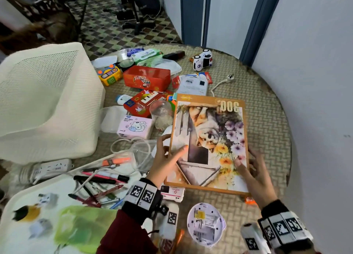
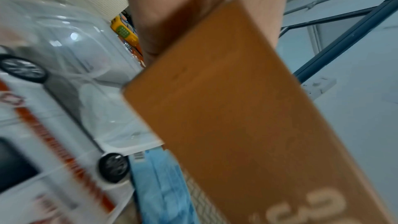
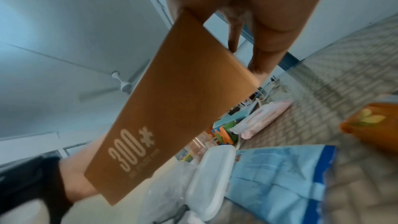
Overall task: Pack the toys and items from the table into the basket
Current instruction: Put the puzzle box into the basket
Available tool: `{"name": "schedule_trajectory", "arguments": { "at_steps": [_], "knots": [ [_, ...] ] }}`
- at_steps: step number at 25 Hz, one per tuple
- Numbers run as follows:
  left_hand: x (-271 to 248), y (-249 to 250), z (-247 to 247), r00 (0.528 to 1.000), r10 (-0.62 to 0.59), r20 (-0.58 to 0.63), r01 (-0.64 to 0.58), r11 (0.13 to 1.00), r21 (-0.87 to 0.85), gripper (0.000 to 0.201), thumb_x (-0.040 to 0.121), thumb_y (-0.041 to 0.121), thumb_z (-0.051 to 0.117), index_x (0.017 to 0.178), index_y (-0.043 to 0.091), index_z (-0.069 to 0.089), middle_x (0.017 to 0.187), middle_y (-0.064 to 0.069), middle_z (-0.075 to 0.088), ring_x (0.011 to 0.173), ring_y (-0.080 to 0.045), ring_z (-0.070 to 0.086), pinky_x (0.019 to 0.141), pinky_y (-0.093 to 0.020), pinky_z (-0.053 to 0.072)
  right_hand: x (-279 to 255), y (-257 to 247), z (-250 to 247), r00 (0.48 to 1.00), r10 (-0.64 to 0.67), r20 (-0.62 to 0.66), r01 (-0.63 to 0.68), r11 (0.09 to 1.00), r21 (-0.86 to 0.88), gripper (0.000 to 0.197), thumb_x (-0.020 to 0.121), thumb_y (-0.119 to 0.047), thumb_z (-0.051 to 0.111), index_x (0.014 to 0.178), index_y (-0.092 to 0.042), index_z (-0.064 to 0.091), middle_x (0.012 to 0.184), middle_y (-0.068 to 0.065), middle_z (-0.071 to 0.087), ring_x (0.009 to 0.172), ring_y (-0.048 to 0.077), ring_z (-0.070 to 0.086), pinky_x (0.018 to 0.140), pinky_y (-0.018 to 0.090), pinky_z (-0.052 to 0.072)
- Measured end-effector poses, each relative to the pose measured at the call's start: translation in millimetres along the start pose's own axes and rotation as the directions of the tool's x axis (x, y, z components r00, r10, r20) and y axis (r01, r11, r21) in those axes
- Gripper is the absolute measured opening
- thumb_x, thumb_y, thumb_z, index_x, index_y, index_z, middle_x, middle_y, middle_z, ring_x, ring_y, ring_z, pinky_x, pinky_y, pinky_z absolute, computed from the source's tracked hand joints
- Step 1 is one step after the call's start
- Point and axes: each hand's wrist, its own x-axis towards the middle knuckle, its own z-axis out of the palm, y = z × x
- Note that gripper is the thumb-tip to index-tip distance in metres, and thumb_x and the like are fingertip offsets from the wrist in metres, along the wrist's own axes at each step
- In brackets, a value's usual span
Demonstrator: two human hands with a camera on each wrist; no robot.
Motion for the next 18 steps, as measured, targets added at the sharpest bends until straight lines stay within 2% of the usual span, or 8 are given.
{"name": "schedule_trajectory", "arguments": {
  "at_steps": [2, 4, 7, 10, 12, 14, 16, 18],
  "knots": [
    [-20, -1, -16, 0.997, 0.045, -0.055, -0.046, 0.999, -0.019, 0.047, 0.082, 0.013, 0.074, 0.118, 0.024, 0.046, 0.093, 0.004, 0.07, 0.082, -0.003, 0.067, 0.074, -0.017, 0.053, -19, -5, 16, 0.999, -0.043, -0.001, 0.043, 0.999, 0.016, 0.063, 0.071, -0.044, 0.072, 0.127, -0.03, 0.044, 0.104, 0.001, 0.067, 0.092, 0.019, 0.069, 0.077, 0.04, 0.058],
    [-33, -3, -34, 0.996, 0.053, -0.076, -0.06, 0.994, -0.089, 0.045, 0.082, 0.006, 0.071, 0.118, 0.021, 0.048, 0.091, 0.005, 0.071, 0.078, -0.003, 0.068, 0.071, -0.017, 0.053, -34, -10, 30, 0.998, -0.069, 0.003, 0.068, 0.996, 0.064, 0.056, 0.074, -0.026, 0.068, 0.125, -0.029, 0.045, 0.098, 0.0, 0.07, 0.092, 0.021, 0.069, 0.078, 0.041, 0.057],
    [-54, -5, -69, 0.994, 0.098, -0.051, -0.104, 0.986, -0.133, 0.05, 0.08, 0.003, 0.072, 0.123, 0.019, 0.05, 0.099, -0.001, 0.071, 0.089, -0.011, 0.069, 0.077, -0.025, 0.055, -58, -17, 61, 1.0, -0.012, -0.027, 0.016, 0.987, 0.162, 0.067, 0.068, -0.034, 0.076, 0.128, -0.022, 0.048, 0.102, 0.004, 0.069, 0.09, 0.025, 0.069, 0.074, 0.038, 0.057],
    [-75, -7, -102, 0.99, 0.113, -0.081, -0.124, 0.981, -0.152, 0.04, 0.083, 0.008, 0.07, 0.117, 0.021, 0.056, 0.088, 0.005, 0.073, 0.08, -0.007, 0.067, 0.068, -0.017, 0.052, -86, -15, 100, 0.994, -0.035, -0.104, 0.046, 0.994, 0.103, 0.045, 0.081, -0.026, 0.065, 0.123, -0.014, 0.053, 0.108, 0.006, 0.068, 0.095, 0.02, 0.066, 0.085, 0.038, 0.054],
    [-83, -8, -123, 0.985, 0.117, -0.125, -0.136, 0.979, -0.153, 0.028, 0.088, 0.014, 0.065, 0.115, 0.015, 0.06, 0.081, 0.004, 0.069, 0.074, -0.005, 0.063, 0.065, -0.014, 0.05, -104, -11, 121, 0.987, -0.074, -0.142, 0.086, 0.993, 0.081, 0.033, 0.082, -0.025, 0.065, 0.113, -0.013, 0.059, 0.103, 0.008, 0.069, 0.089, 0.019, 0.068, 0.077, 0.031, 0.057],
    [-91, -9, -145, 0.983, 0.125, -0.132, -0.144, 0.978, -0.148, 0.024, 0.09, 0.018, 0.063, 0.113, 0.012, 0.061, 0.084, -0.001, 0.067, 0.075, -0.006, 0.062, 0.069, -0.016, 0.049, -121, -8, 141, 0.98, -0.103, -0.168, 0.119, 0.989, 0.091, 0.032, 0.08, -0.031, 0.071, 0.106, -0.015, 0.062, 0.098, 0.007, 0.071, 0.086, 0.019, 0.069, 0.068, 0.025, 0.058],
    [-102, -8, -164, 0.982, 0.13, -0.134, -0.148, 0.98, -0.134, 0.022, 0.09, 0.018, 0.062, 0.111, 0.01, 0.062, 0.077, 0.002, 0.068, 0.071, -0.006, 0.061, 0.068, -0.017, 0.049, -135, -4, 157, 0.976, -0.121, -0.183, 0.136, 0.988, 0.075, 0.052, 0.07, -0.05, 0.072, 0.108, -0.016, 0.063, 0.098, 0.003, 0.073, 0.089, 0.02, 0.069, 0.072, 0.029, 0.057],
    [-113, -8, -180, 0.978, 0.148, -0.15, -0.168, 0.977, -0.131, 0.023, 0.09, 0.015, 0.062, 0.111, 0.006, 0.061, 0.072, 0.007, 0.067, 0.066, -0.001, 0.061, 0.064, -0.013, 0.047, -147, -3, 172, 0.971, -0.149, -0.187, 0.162, 0.985, 0.054, 0.058, 0.067, -0.056, 0.071, 0.109, -0.017, 0.063, 0.099, 0.001, 0.072, 0.091, 0.019, 0.069, 0.078, 0.035, 0.055]
  ]
}}
